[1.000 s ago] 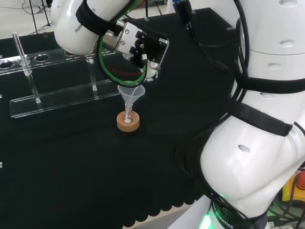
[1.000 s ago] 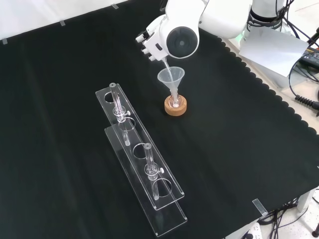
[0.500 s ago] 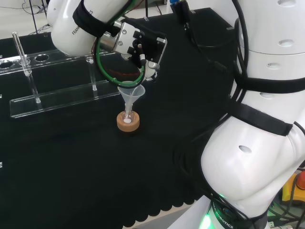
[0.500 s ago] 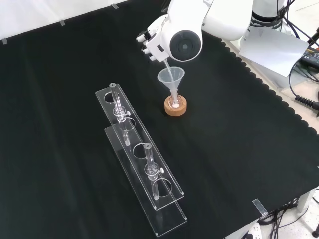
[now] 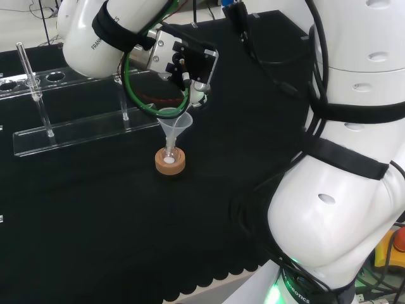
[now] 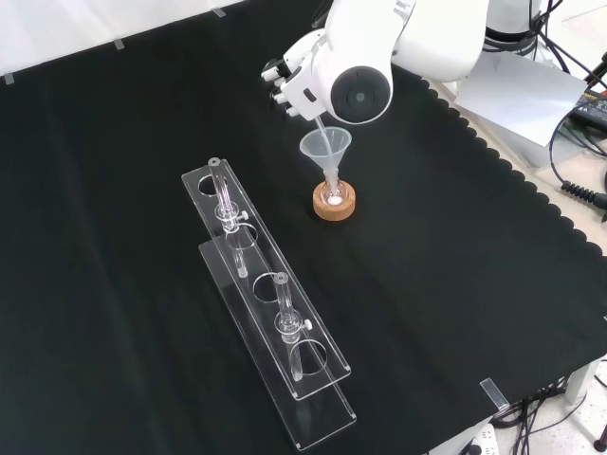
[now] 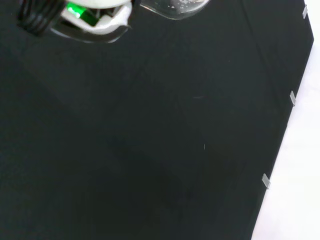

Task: Pour all the NaCl from the weighing funnel into the round-bottom flask.

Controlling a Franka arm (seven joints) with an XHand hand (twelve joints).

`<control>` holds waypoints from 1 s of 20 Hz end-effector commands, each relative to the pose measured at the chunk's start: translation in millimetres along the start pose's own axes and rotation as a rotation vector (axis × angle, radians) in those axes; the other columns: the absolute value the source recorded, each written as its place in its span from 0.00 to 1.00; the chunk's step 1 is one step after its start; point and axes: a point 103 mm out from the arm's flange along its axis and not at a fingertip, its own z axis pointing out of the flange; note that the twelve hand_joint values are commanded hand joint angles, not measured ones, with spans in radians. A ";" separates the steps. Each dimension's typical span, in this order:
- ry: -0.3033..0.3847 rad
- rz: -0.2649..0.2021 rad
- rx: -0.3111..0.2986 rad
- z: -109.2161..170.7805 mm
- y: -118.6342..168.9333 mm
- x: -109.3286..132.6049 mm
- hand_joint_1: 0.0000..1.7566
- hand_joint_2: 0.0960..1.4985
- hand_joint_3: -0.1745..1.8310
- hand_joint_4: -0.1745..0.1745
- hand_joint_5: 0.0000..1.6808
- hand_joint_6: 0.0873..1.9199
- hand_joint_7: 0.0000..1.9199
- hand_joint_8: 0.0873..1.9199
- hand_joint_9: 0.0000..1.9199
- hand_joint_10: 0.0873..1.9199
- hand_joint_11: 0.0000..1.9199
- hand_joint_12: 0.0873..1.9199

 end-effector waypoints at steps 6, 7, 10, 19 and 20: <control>-0.036 0.000 -0.001 -4.6 -1.5 2.4 0.62 0.40 0.48 1.00 0.67 0.50 0.45 0.26 0.61 0.08 0.46 0.52; -0.039 0.001 0.000 -4.8 -1.5 2.5 0.62 0.40 0.48 1.00 0.67 0.50 0.45 0.26 0.61 0.08 0.46 0.52; -0.050 0.001 0.002 -5.5 -1.6 2.8 0.62 0.40 0.48 1.00 0.67 0.50 0.45 0.26 0.61 0.08 0.46 0.52; -0.095 0.009 -0.002 -12.1 -4.4 1.6 0.62 0.40 0.48 1.00 0.67 0.50 0.45 0.26 0.61 0.08 0.46 0.52; -0.098 0.010 -0.003 -13.2 -4.8 1.4 0.62 0.40 0.48 1.00 0.67 0.50 0.45 0.26 0.61 0.08 0.46 0.52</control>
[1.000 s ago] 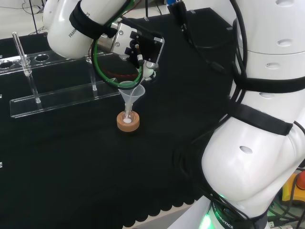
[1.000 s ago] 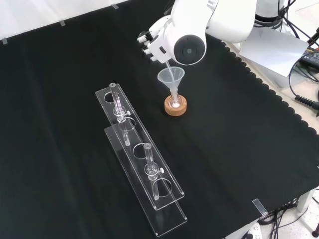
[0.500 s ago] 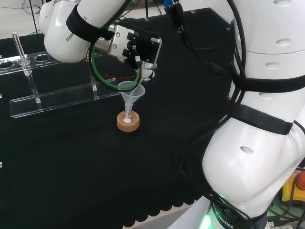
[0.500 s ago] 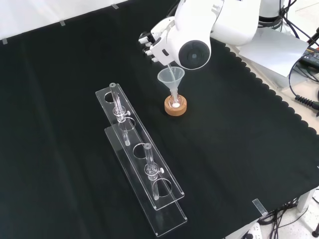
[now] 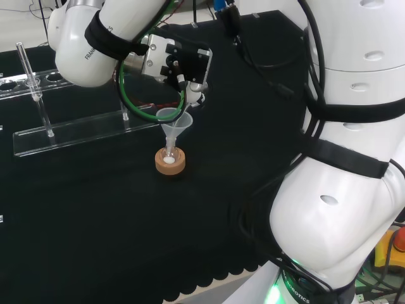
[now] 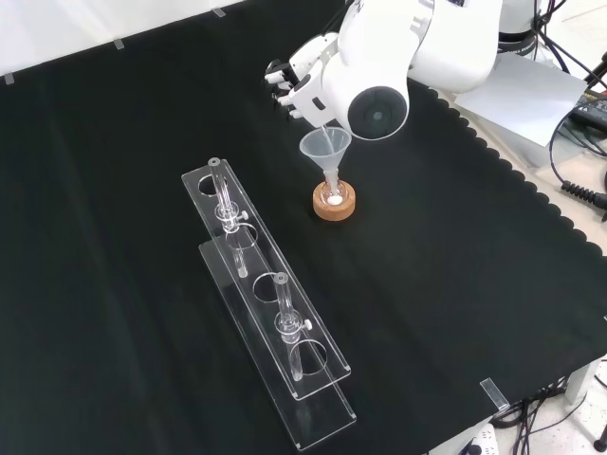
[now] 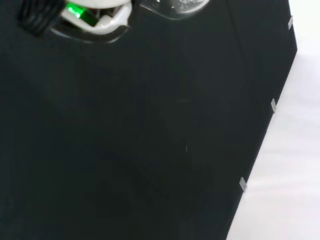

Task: Pour all the NaCl from the weighing funnel into the round-bottom flask.

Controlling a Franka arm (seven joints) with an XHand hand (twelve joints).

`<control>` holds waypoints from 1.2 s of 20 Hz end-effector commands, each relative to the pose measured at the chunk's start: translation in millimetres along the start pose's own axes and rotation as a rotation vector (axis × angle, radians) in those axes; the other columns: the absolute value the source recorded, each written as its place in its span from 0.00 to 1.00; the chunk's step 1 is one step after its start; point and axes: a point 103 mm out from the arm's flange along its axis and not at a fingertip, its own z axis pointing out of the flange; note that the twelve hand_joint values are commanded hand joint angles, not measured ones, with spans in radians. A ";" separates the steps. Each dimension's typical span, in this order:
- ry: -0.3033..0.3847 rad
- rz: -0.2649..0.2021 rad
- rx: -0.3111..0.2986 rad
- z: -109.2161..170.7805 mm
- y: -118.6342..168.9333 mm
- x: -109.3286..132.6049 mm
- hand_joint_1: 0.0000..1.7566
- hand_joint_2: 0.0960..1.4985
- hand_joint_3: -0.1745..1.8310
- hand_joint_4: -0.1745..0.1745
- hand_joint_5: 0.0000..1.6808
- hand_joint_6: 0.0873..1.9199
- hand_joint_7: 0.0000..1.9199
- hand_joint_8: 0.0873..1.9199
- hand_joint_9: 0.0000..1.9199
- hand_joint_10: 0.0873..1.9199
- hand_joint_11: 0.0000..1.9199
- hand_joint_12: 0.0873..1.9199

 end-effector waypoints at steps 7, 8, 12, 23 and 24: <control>-0.047 0.007 0.004 -9.4 -2.4 0.8 0.62 0.40 0.48 1.00 0.67 0.50 0.45 0.26 0.61 0.07 0.46 0.52; -0.053 0.008 0.005 -10.3 -2.5 1.3 0.62 0.40 0.48 1.00 0.67 0.50 0.45 0.26 0.61 0.07 0.46 0.52; -0.074 0.011 0.011 -13.1 -2.9 2.6 0.62 0.40 0.48 1.00 0.67 0.50 0.45 0.26 0.61 0.07 0.46 0.52; -0.135 0.021 0.015 -23.0 -7.3 4.0 0.62 0.40 0.49 1.00 0.67 0.50 0.45 0.26 0.61 0.07 0.46 0.52; -0.138 0.022 0.014 -23.6 -7.7 4.2 0.62 0.40 0.49 1.00 0.67 0.50 0.45 0.26 0.61 0.07 0.46 0.52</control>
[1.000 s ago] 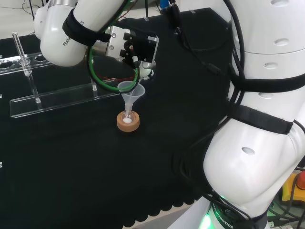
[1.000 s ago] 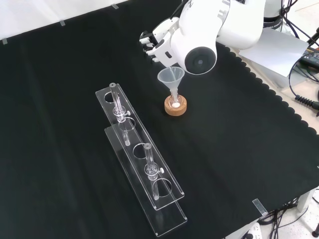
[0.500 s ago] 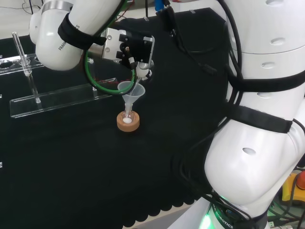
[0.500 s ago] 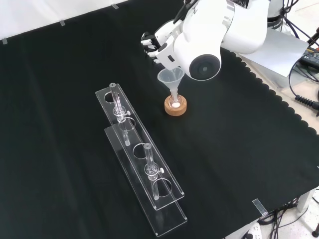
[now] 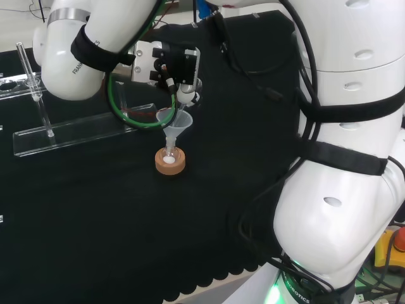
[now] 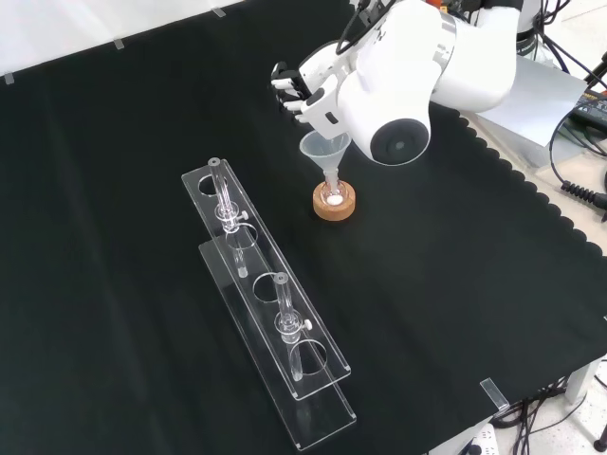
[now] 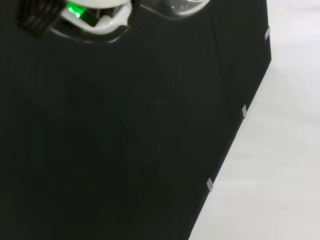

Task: Pour all the NaCl from the weighing funnel into the round-bottom flask.

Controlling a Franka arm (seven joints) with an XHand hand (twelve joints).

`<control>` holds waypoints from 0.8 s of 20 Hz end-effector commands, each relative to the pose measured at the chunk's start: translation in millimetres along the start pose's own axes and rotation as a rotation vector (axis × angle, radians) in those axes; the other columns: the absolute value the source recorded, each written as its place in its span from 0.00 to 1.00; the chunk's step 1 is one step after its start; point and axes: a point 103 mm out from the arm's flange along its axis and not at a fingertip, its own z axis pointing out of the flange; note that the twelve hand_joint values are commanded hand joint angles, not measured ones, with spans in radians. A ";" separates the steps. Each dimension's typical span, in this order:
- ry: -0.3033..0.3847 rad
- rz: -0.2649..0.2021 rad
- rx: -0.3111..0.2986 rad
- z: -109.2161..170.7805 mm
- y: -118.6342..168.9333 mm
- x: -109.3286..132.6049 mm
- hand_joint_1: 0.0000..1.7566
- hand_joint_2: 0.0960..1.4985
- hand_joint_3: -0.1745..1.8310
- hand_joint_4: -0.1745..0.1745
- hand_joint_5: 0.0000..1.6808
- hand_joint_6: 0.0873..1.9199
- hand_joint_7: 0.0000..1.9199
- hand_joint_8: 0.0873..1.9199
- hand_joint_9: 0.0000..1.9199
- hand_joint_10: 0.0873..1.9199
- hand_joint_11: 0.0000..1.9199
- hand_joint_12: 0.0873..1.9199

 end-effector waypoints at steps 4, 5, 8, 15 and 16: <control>-0.030 0.007 0.001 -2.9 -2.2 -0.4 0.62 0.40 0.49 1.00 0.67 0.50 0.45 0.26 0.61 0.07 0.46 0.52; -0.034 0.008 0.001 -2.7 -2.4 -0.3 0.62 0.40 0.49 1.00 0.67 0.50 0.45 0.26 0.61 0.07 0.46 0.52; -0.037 0.010 0.004 -3.2 -3.1 -0.9 0.62 0.40 0.49 1.00 0.67 0.50 0.45 0.26 0.61 0.07 0.46 0.52; -0.032 0.004 0.005 -3.1 -2.9 -0.1 0.62 0.40 0.49 1.00 0.67 0.50 0.45 0.25 0.61 0.07 0.46 0.52; -0.035 0.004 0.006 -3.3 -2.9 -0.2 0.62 0.40 0.49 1.00 0.67 0.50 0.45 0.25 0.61 0.07 0.46 0.52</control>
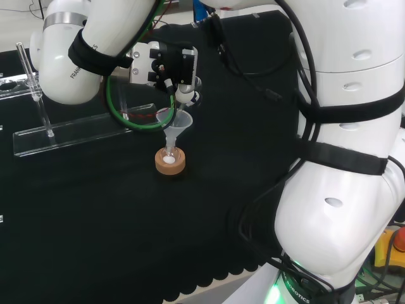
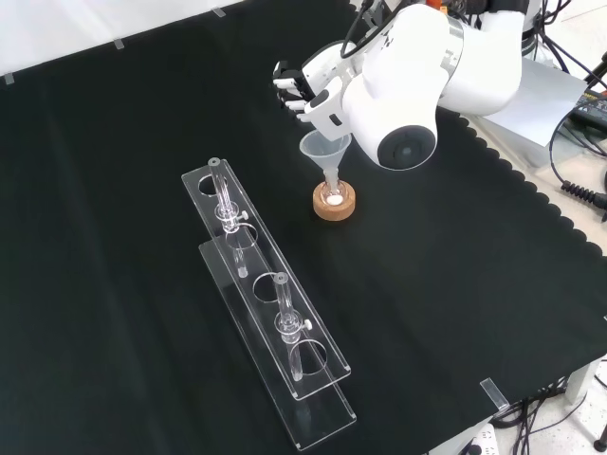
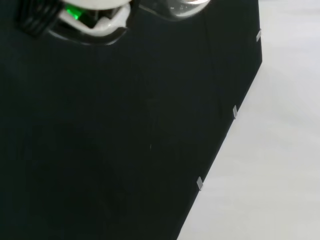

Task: Pour all the NaCl from the weighing funnel into the round-bottom flask.

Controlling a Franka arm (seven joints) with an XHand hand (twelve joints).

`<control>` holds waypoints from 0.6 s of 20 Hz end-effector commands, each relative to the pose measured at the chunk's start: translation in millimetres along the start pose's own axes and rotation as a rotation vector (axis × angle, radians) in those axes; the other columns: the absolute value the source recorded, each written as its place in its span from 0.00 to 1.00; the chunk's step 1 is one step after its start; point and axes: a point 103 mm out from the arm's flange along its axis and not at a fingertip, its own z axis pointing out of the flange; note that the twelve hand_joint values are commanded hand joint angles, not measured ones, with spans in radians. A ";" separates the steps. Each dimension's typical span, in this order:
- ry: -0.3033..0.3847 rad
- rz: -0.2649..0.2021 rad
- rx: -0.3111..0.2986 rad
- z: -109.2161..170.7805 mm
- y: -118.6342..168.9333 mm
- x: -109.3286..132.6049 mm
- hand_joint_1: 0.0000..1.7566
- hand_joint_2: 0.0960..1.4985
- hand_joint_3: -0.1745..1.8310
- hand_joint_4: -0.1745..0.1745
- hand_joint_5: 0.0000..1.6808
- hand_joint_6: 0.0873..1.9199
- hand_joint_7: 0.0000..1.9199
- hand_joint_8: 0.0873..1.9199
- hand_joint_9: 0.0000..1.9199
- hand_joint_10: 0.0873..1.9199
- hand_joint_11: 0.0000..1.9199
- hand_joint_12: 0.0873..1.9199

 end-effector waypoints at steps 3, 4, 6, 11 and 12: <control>-0.013 -0.002 0.010 -1.3 0.7 0.9 0.62 0.40 0.49 1.00 0.67 0.50 0.45 0.25 0.61 0.07 0.46 0.52; -0.018 -0.002 0.014 -2.3 0.9 1.6 0.62 0.40 0.49 1.00 0.67 0.50 0.45 0.25 0.61 0.07 0.46 0.52; -0.020 -0.002 0.015 -4.2 1.3 2.6 0.62 0.40 0.49 1.00 0.67 0.50 0.45 0.25 0.61 0.07 0.46 0.52; -0.025 -0.006 0.013 -7.1 2.2 3.7 0.62 0.40 0.49 1.00 0.67 0.50 0.45 0.25 0.61 0.07 0.46 0.52; -0.025 -0.007 0.013 -7.3 2.6 4.2 0.62 0.40 0.49 1.00 0.67 0.50 0.45 0.25 0.61 0.07 0.46 0.52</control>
